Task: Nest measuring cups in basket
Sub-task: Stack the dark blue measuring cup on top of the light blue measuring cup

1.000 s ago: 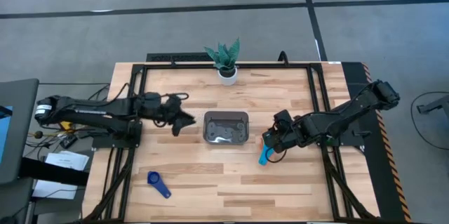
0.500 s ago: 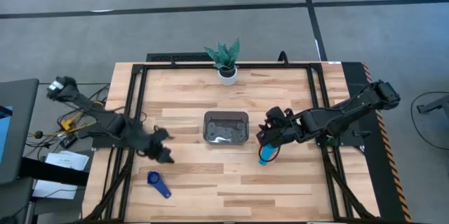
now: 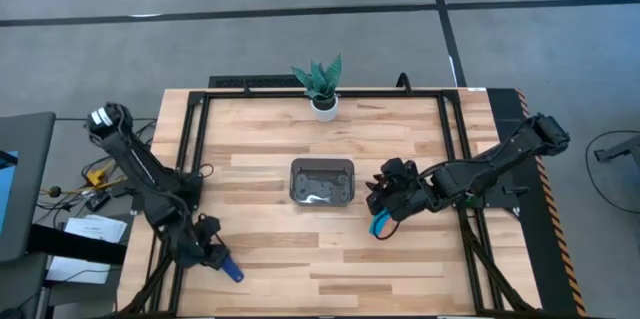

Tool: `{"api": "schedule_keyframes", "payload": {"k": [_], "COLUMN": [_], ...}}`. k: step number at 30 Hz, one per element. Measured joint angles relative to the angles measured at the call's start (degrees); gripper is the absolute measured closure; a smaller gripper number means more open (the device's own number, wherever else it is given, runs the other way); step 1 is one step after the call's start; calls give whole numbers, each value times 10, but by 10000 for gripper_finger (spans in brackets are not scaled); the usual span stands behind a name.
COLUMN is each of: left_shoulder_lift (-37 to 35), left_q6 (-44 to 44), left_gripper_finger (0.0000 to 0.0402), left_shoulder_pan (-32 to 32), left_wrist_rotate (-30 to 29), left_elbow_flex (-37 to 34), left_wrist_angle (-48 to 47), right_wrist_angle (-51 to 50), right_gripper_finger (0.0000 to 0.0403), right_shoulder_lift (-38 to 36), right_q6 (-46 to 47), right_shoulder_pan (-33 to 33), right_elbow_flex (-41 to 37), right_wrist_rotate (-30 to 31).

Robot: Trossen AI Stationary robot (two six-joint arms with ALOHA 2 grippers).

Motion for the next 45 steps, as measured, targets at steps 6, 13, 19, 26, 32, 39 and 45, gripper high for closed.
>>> {"api": "schedule_keyframes", "payload": {"k": [6,13,19,26,32,39,45], "left_shoulder_lift": [26,43,43,43,43,43,57], "left_q6": [-6,-5,-5,17,23,36,36], "left_gripper_finger": [305,305,305,305,305,312,336], "left_shoulder_pan": [-11,-26,-27,-27,-27,-27,-27], "left_wrist_rotate": [-2,-15,-23,-42,-69,-83,-82], "left_elbow_flex": [0,0,0,0,0,0,0], "left_wrist_angle": [-3,-44,-85,-65,-46,-69,-78], "right_wrist_angle": [22,72,103,116,115,114,114], "right_gripper_finger": [233,241,251,264,268,268,268], "right_shoulder_lift": [0,0,0,0,0,0,0], "right_q6": [50,56,56,56,59,61,61], "right_shoulder_pan": [-1,5,4,7,15,16,16], "right_elbow_flex": [0,0,0,0,0,0,0], "right_wrist_rotate": [4,4,4,-7,-9,-10,-10]}}
